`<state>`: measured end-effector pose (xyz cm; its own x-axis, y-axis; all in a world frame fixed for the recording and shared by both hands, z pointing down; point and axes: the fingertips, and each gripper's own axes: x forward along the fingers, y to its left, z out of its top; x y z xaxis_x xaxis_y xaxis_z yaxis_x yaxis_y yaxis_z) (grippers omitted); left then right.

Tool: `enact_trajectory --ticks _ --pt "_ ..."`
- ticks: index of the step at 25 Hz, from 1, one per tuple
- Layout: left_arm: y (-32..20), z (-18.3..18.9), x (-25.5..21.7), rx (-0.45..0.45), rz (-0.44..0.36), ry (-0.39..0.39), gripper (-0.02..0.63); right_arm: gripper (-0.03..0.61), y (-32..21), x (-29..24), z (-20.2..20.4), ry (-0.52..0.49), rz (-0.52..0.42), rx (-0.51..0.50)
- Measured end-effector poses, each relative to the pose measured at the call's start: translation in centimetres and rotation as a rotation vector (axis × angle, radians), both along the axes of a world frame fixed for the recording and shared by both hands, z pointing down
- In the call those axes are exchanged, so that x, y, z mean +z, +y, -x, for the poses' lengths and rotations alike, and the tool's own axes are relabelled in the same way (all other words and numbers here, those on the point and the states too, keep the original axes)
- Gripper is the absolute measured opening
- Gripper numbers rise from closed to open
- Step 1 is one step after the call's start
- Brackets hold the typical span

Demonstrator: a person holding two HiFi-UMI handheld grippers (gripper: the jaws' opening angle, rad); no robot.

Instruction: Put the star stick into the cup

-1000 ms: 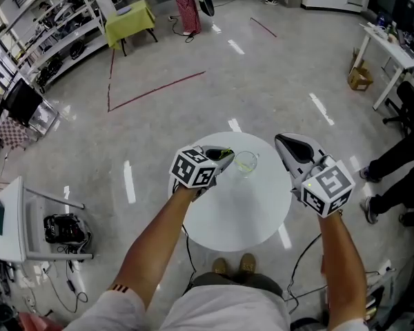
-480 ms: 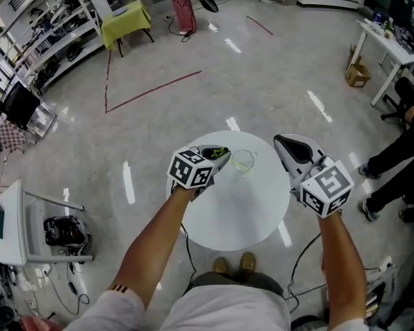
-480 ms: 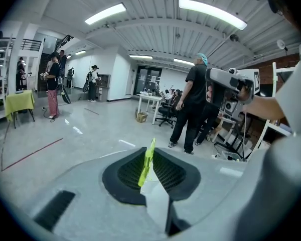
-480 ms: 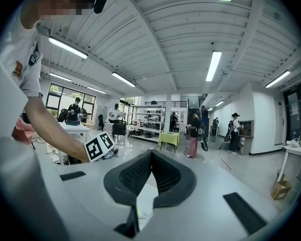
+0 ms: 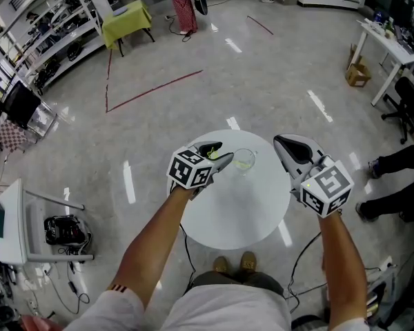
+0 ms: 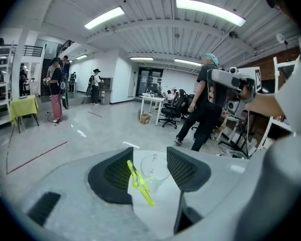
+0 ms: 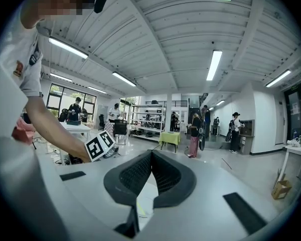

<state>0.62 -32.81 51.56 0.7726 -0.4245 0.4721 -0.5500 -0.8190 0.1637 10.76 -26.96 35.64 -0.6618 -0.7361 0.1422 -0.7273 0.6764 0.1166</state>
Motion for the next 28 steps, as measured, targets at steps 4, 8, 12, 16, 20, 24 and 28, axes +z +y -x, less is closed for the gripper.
enact_trajectory --ticks 4,8,12,16,20,24,28 --pt "-0.4 0.8 -0.9 -0.023 -0.045 -0.001 0.229 0.011 0.2 -0.3 0.4 0.0 -0.001 -0.003" --pt "-0.5 1.3 -1.9 -0.041 -0.091 -0.008 0.239 0.011 0.4 -0.2 0.2 -0.003 0.0 0.002" --pt "-0.6 1.7 -3.1 -0.05 -0.134 -0.007 0.241 0.011 0.6 -0.3 0.3 0.002 -0.004 -0.007" --pt "-0.5 1.9 -4.8 -0.055 -0.18 0.005 0.241 0.011 0.6 -0.5 0.3 -0.004 -0.008 -0.003" --pt "0.1 2.1 -7.2 -0.054 -0.235 0.037 0.241 0.011 0.9 -0.9 0.9 -0.013 -0.018 -0.017" --pt "0.7 1.1 -10.8 -0.044 -0.305 0.085 0.241 0.011 0.8 -1.8 1.0 -0.026 -0.035 -0.035" --pt "2.0 0.7 -15.0 -0.04 -0.38 0.161 0.239 0.011 1.3 -3.0 1.3 -0.056 -0.056 -0.04"
